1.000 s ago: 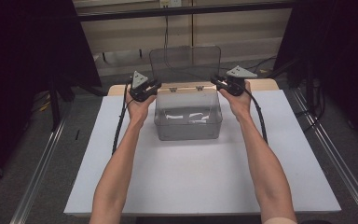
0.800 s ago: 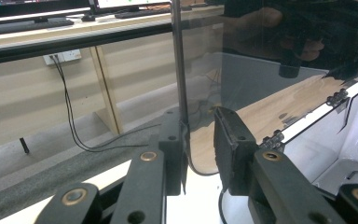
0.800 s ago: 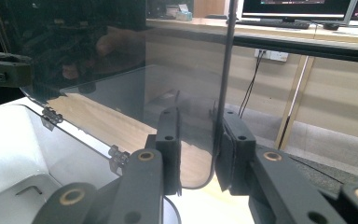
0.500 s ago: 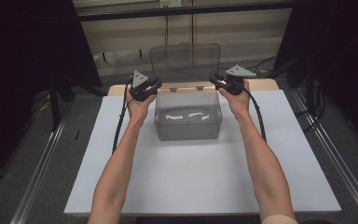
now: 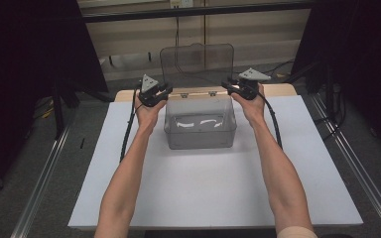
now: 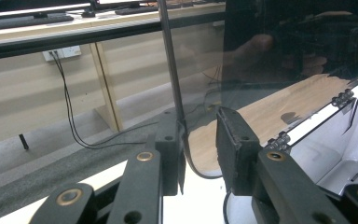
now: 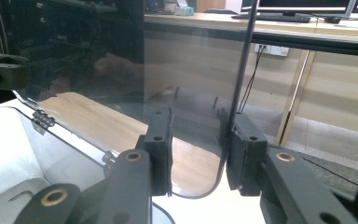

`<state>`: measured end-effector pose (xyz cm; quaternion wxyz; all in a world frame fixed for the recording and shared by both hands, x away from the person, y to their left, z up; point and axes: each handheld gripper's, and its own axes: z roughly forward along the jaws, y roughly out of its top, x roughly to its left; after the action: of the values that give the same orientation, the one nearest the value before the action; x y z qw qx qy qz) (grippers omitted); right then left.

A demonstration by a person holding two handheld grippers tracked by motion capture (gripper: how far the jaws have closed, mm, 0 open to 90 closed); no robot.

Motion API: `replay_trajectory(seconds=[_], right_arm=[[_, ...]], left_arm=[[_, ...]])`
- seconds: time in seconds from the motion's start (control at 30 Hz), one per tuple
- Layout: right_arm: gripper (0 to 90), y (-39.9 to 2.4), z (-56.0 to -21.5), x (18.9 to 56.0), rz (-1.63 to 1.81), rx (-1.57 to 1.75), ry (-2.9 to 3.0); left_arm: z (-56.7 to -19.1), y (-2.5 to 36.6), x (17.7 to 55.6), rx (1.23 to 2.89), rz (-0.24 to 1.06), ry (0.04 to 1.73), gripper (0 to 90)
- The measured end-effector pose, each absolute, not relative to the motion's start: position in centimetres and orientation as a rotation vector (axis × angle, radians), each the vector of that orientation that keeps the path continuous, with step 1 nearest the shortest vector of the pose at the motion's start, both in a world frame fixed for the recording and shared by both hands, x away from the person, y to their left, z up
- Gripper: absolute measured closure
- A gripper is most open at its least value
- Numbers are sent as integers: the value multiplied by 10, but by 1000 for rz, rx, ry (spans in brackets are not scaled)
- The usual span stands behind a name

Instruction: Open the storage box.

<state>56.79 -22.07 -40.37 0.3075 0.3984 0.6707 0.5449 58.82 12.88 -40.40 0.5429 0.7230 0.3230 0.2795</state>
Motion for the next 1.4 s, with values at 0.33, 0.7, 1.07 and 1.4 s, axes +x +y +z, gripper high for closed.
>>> replay_trajectory(seconds=[0.33, 0.7, 1.07, 1.4], right_arm=[[626, -219, -406, 572, 1456, 1085, 1764], [582, -217, -408, 579, 1484, 1120, 1757], [524, -213, -409, 584, 1501, 1170, 1751], [555, -216, -409, 585, 1512, 1178, 1758]], left_arm=[[-404, 127, 589, 1716, 658, 783, 697], [-407, 126, 594, 1716, 631, 799, 643], [-410, 125, 596, 1713, 600, 824, 599], [-408, 124, 597, 1738, 603, 819, 590]])
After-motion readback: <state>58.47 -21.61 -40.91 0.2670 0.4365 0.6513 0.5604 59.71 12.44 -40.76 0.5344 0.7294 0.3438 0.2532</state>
